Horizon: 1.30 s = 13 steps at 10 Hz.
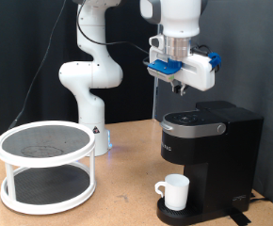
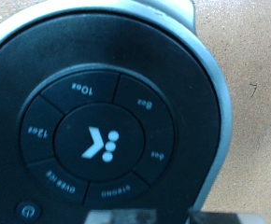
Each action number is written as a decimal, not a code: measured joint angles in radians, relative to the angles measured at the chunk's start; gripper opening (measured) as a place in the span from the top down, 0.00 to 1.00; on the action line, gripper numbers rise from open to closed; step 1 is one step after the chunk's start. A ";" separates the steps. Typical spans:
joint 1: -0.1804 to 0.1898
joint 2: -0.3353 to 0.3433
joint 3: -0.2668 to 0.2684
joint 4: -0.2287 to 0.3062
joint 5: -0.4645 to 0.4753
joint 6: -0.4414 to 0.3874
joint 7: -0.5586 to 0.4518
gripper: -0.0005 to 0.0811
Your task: Make a cup of coffee with the keurig machine
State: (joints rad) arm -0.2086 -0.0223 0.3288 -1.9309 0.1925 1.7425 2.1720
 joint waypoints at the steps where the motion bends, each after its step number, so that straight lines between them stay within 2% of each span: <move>1: 0.002 0.016 0.001 0.001 -0.008 0.000 0.001 0.99; 9: 0.027 0.118 0.030 0.002 -0.049 0.029 0.036 0.99; 13: 0.035 0.120 0.033 0.005 -0.061 0.029 0.050 0.99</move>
State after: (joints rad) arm -0.1735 0.0976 0.3616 -1.9256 0.1313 1.7711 2.2223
